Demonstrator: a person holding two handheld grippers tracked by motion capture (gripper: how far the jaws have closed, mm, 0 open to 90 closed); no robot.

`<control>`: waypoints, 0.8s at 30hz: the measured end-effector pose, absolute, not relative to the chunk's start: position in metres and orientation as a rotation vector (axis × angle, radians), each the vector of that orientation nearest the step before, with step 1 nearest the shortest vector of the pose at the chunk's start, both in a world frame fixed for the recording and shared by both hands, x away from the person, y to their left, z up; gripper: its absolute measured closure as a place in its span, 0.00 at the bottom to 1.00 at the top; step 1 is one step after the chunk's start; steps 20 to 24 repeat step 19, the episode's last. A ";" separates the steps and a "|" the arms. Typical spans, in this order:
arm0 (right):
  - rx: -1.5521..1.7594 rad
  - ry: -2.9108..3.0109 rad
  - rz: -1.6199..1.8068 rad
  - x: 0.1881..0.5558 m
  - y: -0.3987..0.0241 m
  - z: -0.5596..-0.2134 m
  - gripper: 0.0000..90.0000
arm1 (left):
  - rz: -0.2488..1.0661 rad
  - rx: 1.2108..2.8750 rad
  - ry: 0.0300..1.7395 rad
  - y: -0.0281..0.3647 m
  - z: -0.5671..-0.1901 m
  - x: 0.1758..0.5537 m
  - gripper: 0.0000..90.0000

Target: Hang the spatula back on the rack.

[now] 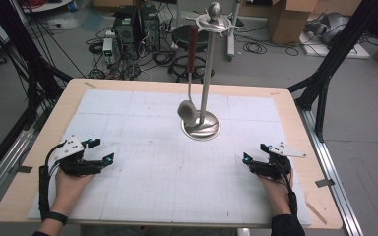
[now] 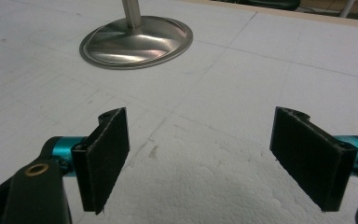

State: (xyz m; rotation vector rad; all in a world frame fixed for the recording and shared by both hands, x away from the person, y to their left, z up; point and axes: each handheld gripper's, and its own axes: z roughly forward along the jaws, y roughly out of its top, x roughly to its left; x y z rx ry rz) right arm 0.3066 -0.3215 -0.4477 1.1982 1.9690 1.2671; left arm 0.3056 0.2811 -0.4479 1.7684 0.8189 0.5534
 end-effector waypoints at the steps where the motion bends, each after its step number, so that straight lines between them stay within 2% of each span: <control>1: 1.198 1.969 1.268 0.307 -0.321 -0.448 0.21 | 0.550 1.760 0.823 0.282 -0.448 0.306 0.23; 24: 1.191 1.974 1.264 0.307 -0.321 -0.448 0.21 | 0.556 1.763 0.821 0.281 -0.449 0.305 0.23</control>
